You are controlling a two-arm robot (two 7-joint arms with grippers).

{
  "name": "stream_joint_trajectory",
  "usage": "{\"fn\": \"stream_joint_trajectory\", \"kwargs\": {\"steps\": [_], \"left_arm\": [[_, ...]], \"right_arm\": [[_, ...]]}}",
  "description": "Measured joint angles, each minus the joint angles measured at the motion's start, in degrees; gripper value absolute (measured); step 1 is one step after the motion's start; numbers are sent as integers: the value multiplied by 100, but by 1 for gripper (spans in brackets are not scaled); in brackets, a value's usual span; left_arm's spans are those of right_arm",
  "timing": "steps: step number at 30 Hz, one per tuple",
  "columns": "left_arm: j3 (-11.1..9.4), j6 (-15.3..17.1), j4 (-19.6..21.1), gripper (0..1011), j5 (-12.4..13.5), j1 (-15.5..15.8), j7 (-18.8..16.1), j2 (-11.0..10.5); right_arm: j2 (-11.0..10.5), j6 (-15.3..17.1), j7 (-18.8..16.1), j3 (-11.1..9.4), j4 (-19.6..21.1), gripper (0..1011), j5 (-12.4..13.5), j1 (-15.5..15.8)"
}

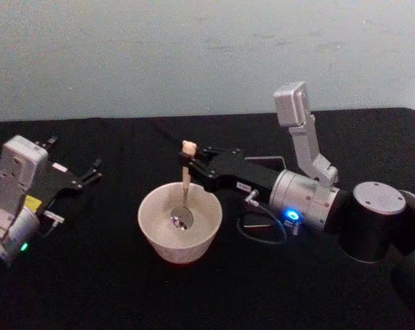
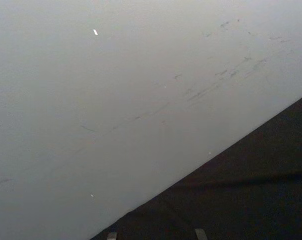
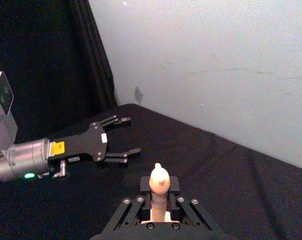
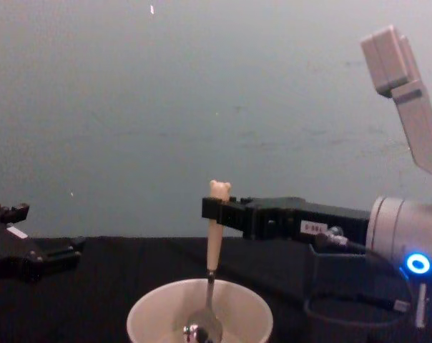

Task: Pick up the stirring spoon with one hand, stir inside the cup, then place it back in its original position.

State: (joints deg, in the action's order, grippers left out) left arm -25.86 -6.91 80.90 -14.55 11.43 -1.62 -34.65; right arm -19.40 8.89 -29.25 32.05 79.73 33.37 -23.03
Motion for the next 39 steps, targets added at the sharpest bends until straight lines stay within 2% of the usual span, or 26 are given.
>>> {"fn": "stream_joint_trajectory", "kwargs": {"steps": [5, 11, 27, 39], "left_arm": [[0, 0, 0, 1001, 0, 0, 0, 0], [0, 0, 0, 1001, 0, 0, 0, 0], [0, 0, 0, 1001, 0, 0, 0, 0], [0, 0, 0, 1001, 0, 0, 0, 0]], "right_arm": [[-33, -36, 58, -84, 74, 195, 78, 33], [-88, -87, 215, -292, 237, 195, 263, 130], [-322, -318, 733, -999, 957, 195, 800, 529], [-600, -445, 937, -1332, 1461, 195, 959, 889]]}}
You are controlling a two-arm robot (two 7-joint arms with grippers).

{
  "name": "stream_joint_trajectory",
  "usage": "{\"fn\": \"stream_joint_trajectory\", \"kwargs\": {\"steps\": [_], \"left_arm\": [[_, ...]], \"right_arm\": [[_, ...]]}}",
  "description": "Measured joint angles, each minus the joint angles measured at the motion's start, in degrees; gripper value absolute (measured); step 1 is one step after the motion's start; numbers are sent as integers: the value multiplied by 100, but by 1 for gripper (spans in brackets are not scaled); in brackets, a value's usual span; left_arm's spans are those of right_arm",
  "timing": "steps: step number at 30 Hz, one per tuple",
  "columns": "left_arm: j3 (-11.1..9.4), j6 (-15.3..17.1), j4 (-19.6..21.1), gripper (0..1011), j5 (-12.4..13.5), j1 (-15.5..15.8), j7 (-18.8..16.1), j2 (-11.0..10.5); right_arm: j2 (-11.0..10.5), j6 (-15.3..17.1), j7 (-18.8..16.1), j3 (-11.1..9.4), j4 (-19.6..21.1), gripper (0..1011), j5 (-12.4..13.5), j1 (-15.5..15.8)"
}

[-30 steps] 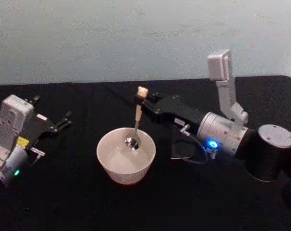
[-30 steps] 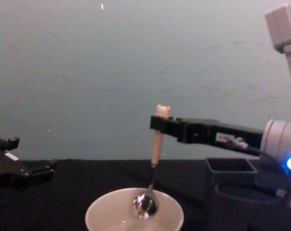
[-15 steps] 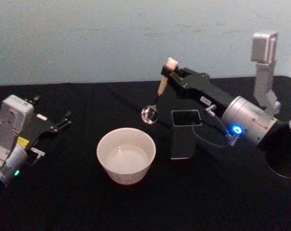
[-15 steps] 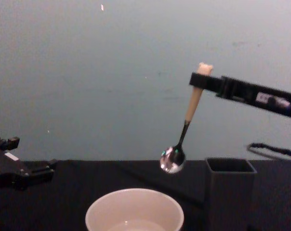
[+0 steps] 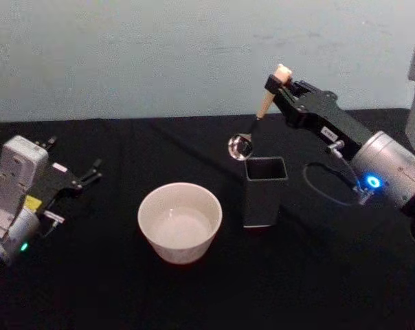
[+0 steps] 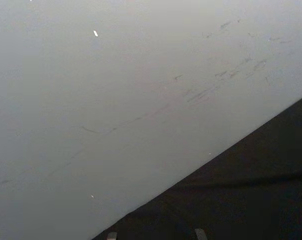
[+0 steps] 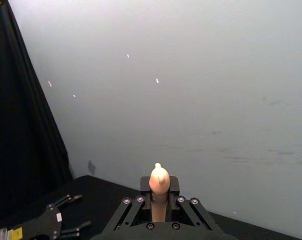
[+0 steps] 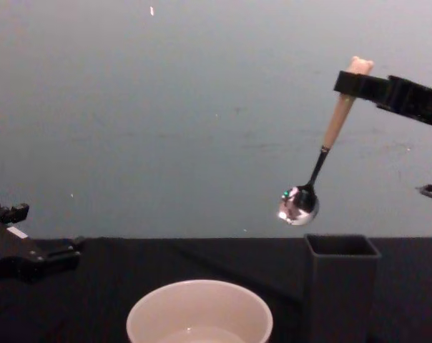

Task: Pick up the stirring spoon with one hand, stir inside the cup, then place it back in its original position.

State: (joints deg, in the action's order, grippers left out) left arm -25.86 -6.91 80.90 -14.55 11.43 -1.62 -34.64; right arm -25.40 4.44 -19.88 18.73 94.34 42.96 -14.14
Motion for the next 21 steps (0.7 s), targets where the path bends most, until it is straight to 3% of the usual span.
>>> {"fn": "stream_joint_trajectory", "kwargs": {"steps": [7, 21], "left_arm": [[0, 0, 0, 1001, 0, 0, 0, 0], [0, 0, 0, 1001, 0, 0, 0, 0]], "right_arm": [[-176, -41, 93, -143, 223, 195, 0, 256], [-271, -9, 183, -212, 254, 195, -73, 436]]}}
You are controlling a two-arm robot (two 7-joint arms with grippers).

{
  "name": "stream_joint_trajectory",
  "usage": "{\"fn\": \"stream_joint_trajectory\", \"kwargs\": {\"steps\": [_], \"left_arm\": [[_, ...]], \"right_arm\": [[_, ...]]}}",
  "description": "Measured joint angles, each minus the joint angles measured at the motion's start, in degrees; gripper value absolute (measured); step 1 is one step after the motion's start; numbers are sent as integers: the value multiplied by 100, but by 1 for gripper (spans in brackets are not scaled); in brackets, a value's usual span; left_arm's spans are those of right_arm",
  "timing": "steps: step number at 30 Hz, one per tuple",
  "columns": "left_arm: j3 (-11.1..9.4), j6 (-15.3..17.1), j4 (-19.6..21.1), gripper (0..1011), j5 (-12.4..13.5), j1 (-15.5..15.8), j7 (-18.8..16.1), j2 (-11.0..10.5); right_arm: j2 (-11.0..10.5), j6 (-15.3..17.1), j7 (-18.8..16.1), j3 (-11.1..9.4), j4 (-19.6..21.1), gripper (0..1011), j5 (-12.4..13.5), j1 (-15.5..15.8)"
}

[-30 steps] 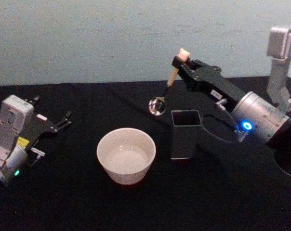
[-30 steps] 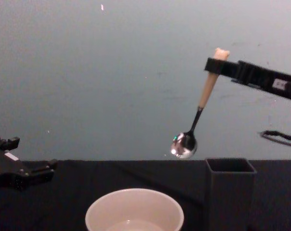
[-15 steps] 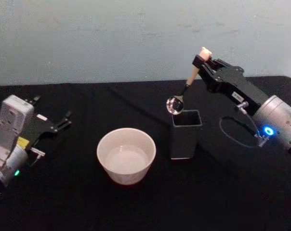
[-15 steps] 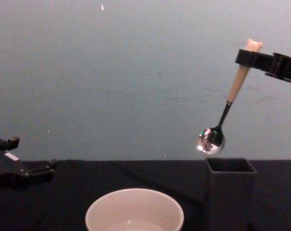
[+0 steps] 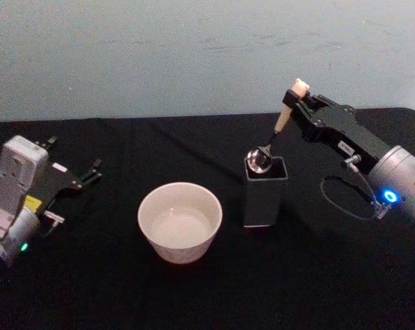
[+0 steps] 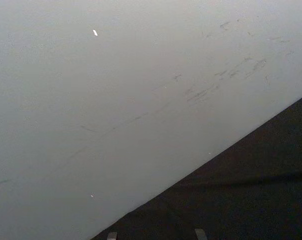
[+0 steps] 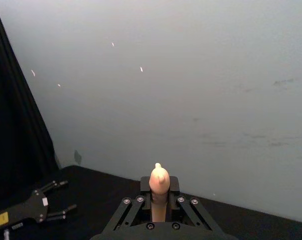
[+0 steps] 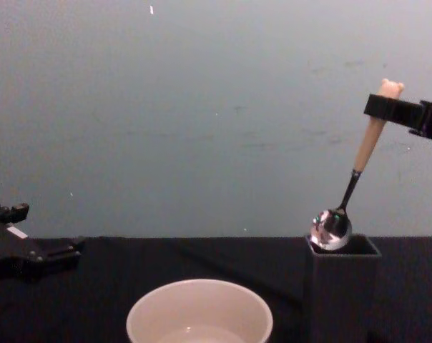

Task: Pick up the stirring spoon with one hand, stir inside the cup, then place it back in its original position.

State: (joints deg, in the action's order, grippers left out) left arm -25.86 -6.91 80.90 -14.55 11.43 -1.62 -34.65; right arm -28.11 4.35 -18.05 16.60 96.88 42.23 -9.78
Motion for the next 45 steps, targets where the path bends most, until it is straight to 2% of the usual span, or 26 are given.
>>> {"fn": "stream_joint_trajectory", "kwargs": {"steps": [31, 45], "left_arm": [[0, 0, 0, 1001, 0, 0, 0, 0], [0, 0, 0, 1001, 0, 0, 0, 0]], "right_arm": [[153, 426, -29, 311, -774, 195, -232, -144], [206, 486, 25, 354, -889, 195, -348, -188]]}}
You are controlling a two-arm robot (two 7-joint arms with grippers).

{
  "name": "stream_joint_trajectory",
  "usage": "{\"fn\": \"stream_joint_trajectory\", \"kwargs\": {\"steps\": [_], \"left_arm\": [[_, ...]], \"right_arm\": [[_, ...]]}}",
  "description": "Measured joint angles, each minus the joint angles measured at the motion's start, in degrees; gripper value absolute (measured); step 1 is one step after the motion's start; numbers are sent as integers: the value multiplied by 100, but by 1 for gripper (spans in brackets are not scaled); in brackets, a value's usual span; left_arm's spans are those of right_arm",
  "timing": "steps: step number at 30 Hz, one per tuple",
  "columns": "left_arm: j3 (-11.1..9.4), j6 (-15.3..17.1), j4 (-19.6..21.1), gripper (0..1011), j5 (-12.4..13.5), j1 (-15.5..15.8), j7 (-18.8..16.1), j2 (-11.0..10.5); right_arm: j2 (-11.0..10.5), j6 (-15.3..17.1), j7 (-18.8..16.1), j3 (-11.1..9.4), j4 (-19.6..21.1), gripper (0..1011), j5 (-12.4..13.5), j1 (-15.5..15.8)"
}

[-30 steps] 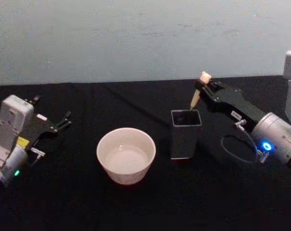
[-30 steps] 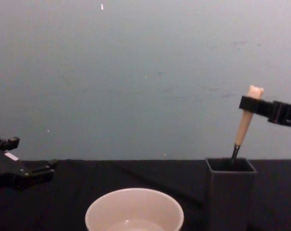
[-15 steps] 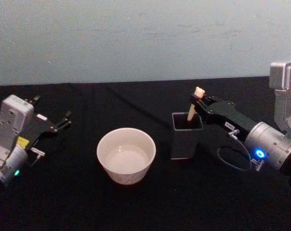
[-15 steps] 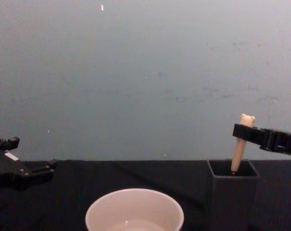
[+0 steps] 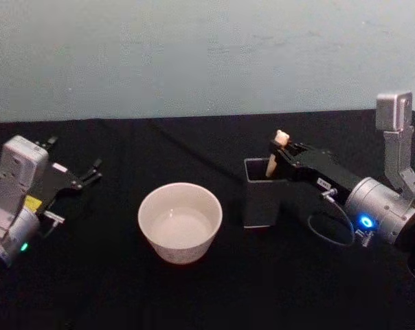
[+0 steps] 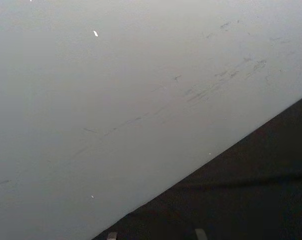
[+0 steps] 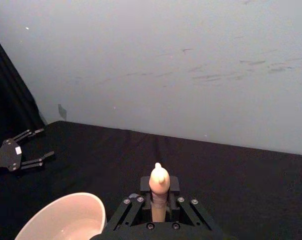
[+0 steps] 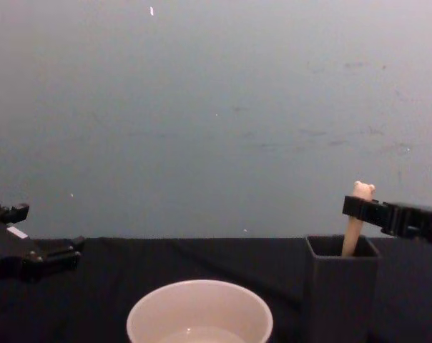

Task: Pick up the stirring spoon with one hand, stir inside the cup, then place it back in its original position.

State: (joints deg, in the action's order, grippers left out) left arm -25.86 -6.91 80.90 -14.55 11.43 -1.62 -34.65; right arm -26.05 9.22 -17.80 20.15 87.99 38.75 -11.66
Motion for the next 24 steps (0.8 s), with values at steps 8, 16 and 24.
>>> {"fn": "stream_joint_trajectory", "kwargs": {"steps": [8, 16, 24], "left_arm": [[0, 0, 0, 1001, 0, 0, 0, 0], [0, 0, 0, 1001, 0, 0, 0, 0], [0, 0, 0, 1001, 0, 0, 0, 0]], "right_arm": [[-3, -3, 0, 0, 0, 195, 3, 3], [-6, -7, -1, 0, 0, 195, 12, 3], [-6, -7, -5, 0, 1, 372, 18, 3]]}}
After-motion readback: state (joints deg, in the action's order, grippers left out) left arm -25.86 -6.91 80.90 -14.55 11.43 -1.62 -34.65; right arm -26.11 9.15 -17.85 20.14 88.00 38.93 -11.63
